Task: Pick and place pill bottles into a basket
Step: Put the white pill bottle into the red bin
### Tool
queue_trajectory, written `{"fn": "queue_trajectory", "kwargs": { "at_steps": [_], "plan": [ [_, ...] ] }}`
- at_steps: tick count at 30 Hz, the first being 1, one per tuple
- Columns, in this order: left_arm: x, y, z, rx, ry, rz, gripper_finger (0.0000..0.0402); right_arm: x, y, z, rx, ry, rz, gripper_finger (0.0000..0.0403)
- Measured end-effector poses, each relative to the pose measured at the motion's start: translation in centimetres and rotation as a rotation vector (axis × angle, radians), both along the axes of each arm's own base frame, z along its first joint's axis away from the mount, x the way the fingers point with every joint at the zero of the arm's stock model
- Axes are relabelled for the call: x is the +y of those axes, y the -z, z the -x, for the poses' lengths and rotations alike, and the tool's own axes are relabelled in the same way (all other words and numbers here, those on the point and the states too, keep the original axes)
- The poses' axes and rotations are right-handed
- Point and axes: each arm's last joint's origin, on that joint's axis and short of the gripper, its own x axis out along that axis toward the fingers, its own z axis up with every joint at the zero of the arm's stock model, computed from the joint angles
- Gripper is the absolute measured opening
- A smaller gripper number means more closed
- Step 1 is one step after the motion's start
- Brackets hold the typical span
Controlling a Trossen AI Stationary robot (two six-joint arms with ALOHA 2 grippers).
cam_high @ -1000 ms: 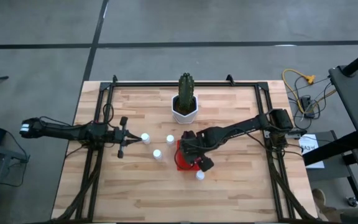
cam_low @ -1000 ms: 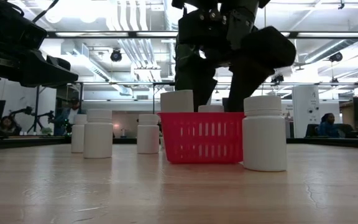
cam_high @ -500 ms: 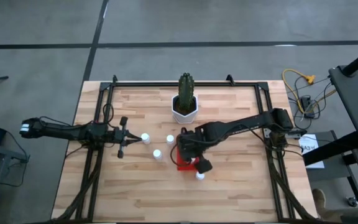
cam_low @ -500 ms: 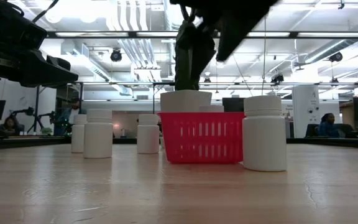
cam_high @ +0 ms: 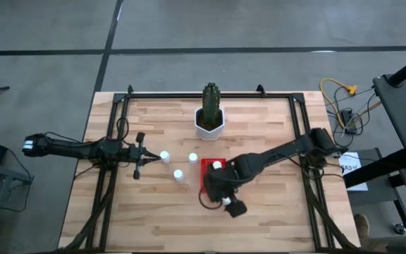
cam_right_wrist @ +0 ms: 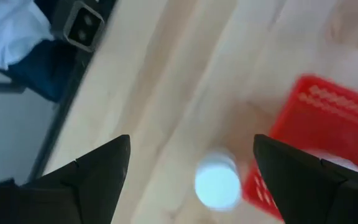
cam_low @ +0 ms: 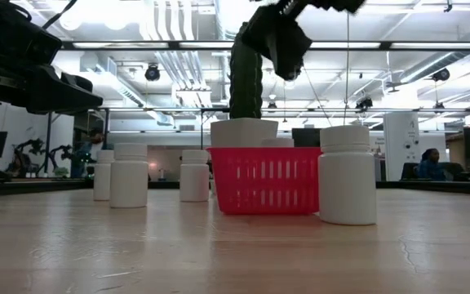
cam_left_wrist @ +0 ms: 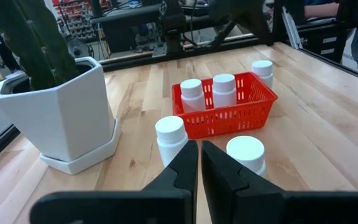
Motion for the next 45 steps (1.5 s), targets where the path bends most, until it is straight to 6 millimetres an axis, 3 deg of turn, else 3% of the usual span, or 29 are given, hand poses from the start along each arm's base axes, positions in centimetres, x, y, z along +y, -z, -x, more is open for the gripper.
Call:
{"fn": "queue_trajectory", "kwargs": {
  "at_steps": [7,18,33,45],
  "plan": [
    [0.0,0.0,0.0,0.002,0.0,0.001,0.0003,1.5,0.4,0.1,-0.039,-0.018,-0.016,0.0329],
    [0.0,0.2,-0.1,0.021,-0.001,0.0,0.0003,1.1,1.4,0.4,-0.061,0.002,0.163,0.0329],
    [0.0,0.5,-0.2,0.051,-0.001,-0.003,0.0003,0.8,3.8,1.5,0.04,0.035,0.185,0.0329],
    [0.0,0.4,-0.2,0.046,-0.001,-0.002,0.0003,0.9,4.0,1.9,0.074,0.029,0.197,0.0329]
  ]
}}
